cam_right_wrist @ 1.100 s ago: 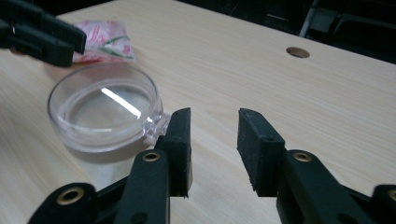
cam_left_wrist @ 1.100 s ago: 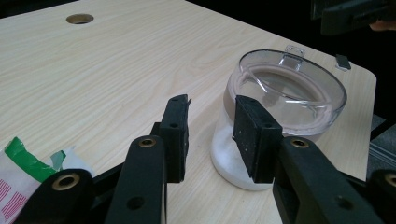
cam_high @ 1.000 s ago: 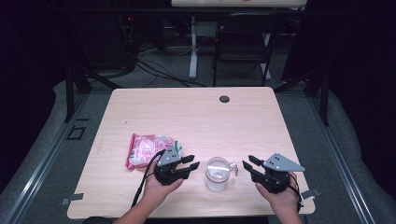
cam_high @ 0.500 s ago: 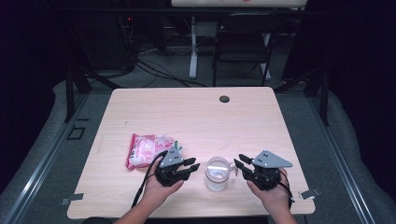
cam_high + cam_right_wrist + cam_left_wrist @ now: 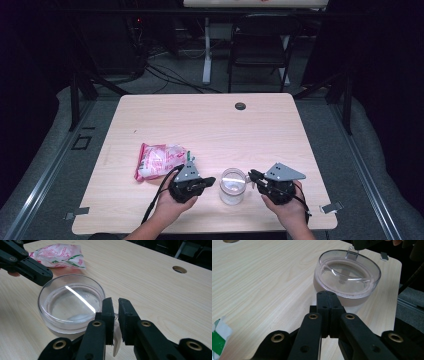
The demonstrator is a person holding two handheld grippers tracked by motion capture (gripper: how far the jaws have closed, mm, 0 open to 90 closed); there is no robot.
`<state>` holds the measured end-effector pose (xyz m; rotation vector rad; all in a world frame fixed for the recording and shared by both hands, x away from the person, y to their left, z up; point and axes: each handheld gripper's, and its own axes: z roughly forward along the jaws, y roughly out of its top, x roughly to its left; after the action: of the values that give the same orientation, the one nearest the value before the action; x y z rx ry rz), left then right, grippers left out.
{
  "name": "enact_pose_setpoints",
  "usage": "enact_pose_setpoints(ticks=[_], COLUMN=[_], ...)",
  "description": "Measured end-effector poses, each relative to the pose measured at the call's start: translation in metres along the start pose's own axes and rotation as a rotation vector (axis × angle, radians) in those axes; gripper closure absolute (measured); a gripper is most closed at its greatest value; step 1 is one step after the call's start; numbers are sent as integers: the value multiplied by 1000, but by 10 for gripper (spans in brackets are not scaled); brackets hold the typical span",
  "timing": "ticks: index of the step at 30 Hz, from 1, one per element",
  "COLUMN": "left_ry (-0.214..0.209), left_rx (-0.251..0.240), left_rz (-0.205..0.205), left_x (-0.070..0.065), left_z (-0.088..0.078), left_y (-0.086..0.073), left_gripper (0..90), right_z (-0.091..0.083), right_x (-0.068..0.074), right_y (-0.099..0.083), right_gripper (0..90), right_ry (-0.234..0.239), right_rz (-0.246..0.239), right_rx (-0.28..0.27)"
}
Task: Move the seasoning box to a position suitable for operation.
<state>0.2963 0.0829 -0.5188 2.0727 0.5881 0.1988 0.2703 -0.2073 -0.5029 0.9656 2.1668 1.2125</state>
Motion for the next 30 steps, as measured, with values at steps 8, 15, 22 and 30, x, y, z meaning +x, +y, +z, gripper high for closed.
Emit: enact_pose_setpoints(ticks=[8,15,22,30], left_ry=[-41,-42,-46,-62], left_rx=[36,53,50,29], left_rz=[8,14,12,8], left_x=[-5,-9,-9,-9], left_z=[9,12,12,11], left_y=[-2,-3,-3,-3], left_gripper=[900,900,900,900], right_z=[0,0,0,1], right_x=[-1,-2,-3,-4], right_y=[-2,-3,-3,-5], right_gripper=[831,832,832,832], right_ry=[10,20,30,38], right_rz=[14,28,32,44], right_rx=[-12,-19,-21,-30])
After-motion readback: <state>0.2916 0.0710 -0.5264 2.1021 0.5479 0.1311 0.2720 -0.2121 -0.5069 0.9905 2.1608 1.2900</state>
